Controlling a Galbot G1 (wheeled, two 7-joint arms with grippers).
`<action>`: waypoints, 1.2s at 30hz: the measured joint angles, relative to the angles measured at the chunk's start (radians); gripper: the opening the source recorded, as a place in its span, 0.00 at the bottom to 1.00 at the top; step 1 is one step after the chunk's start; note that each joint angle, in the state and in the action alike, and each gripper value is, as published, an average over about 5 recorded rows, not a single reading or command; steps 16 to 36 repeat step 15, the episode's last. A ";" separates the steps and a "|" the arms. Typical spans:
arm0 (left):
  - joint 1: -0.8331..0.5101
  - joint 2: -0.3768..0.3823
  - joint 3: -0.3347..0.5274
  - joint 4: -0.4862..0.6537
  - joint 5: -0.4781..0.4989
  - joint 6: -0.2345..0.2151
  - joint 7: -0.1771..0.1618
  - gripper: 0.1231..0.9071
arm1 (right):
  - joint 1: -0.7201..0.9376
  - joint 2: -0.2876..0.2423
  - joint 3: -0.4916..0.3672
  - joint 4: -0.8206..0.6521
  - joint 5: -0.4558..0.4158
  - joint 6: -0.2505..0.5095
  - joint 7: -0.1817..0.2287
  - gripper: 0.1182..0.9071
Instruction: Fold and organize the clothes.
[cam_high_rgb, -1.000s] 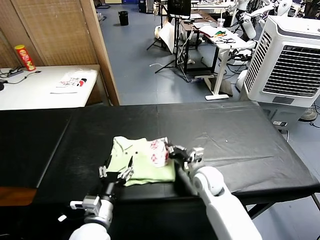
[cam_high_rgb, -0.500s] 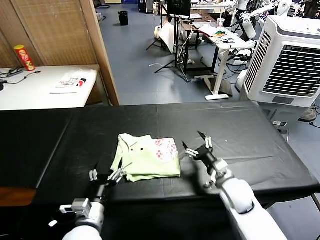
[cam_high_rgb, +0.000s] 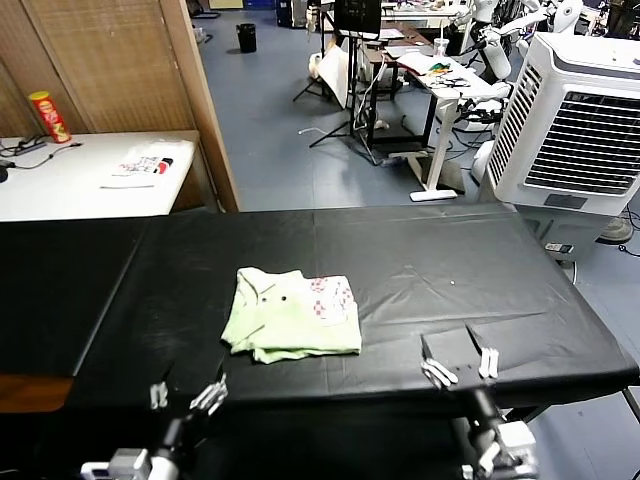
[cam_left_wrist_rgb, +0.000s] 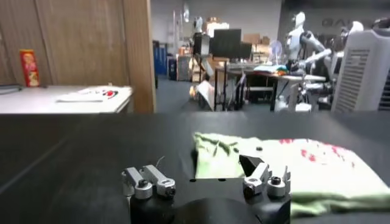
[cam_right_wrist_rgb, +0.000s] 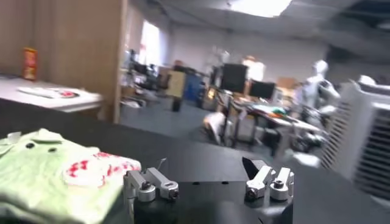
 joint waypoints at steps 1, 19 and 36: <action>0.016 0.000 -0.005 -0.014 -0.007 0.017 -0.011 0.86 | -0.034 0.005 0.011 0.022 0.011 -0.014 0.015 0.86; 0.127 0.023 -0.091 -0.129 -0.050 0.118 -0.015 0.86 | -0.251 0.023 0.043 0.161 0.054 -0.079 0.068 0.86; 0.127 0.023 -0.091 -0.129 -0.050 0.118 -0.015 0.86 | -0.251 0.023 0.043 0.161 0.054 -0.079 0.068 0.86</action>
